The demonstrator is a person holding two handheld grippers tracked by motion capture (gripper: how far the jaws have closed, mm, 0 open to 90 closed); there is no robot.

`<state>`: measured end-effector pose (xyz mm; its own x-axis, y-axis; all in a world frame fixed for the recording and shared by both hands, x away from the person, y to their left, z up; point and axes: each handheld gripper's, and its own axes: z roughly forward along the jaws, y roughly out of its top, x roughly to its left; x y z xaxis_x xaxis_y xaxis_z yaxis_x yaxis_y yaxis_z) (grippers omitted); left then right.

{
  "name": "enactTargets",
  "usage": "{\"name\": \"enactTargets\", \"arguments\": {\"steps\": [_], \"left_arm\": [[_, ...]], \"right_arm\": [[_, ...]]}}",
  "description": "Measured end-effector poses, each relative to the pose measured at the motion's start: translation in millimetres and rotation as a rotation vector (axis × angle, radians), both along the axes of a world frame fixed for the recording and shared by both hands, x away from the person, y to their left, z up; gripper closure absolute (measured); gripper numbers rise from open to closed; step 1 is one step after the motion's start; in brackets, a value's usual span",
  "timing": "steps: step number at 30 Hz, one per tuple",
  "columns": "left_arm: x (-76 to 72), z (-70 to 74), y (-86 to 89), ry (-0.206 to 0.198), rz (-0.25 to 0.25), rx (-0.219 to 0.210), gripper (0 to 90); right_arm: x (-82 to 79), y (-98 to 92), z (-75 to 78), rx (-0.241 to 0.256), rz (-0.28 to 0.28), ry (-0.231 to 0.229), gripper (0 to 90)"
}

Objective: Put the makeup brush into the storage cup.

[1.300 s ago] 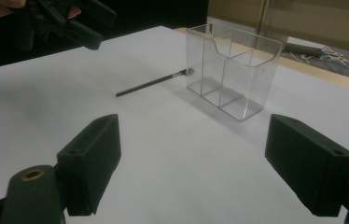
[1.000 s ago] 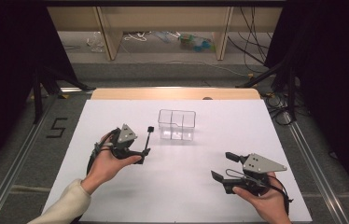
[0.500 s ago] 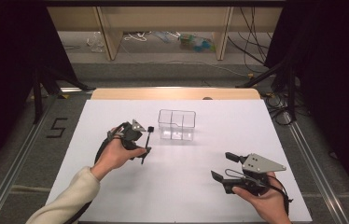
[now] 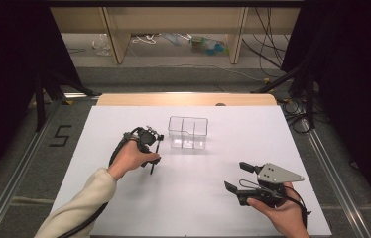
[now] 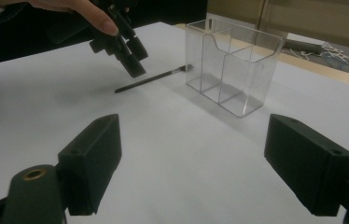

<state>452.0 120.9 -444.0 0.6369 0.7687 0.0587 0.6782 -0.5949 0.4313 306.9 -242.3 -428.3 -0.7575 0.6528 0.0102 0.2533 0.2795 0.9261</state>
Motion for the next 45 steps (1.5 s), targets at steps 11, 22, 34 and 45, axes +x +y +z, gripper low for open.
{"name": "enactTargets", "arguments": {"steps": [11,22,34,45], "left_arm": [[8.8,-7.0,-10.3,0.071,-0.006,0.045,38.9],[15.0,-11.5,-12.1,0.109,0.017,0.062,41.2],[20.2,-15.4,-16.3,0.156,0.022,0.114,44.2],[21.8,-16.7,-18.3,0.199,0.087,0.064,48.2]], "right_arm": [[0.0,-0.2,-0.1,-0.001,-0.003,0.002,20.0],[0.9,1.2,-1.6,0.013,0.004,0.000,20.0],[1.1,0.0,-1.9,-0.002,0.001,0.015,20.0],[0.7,0.5,-1.8,-0.001,0.002,0.021,20.1]]}}
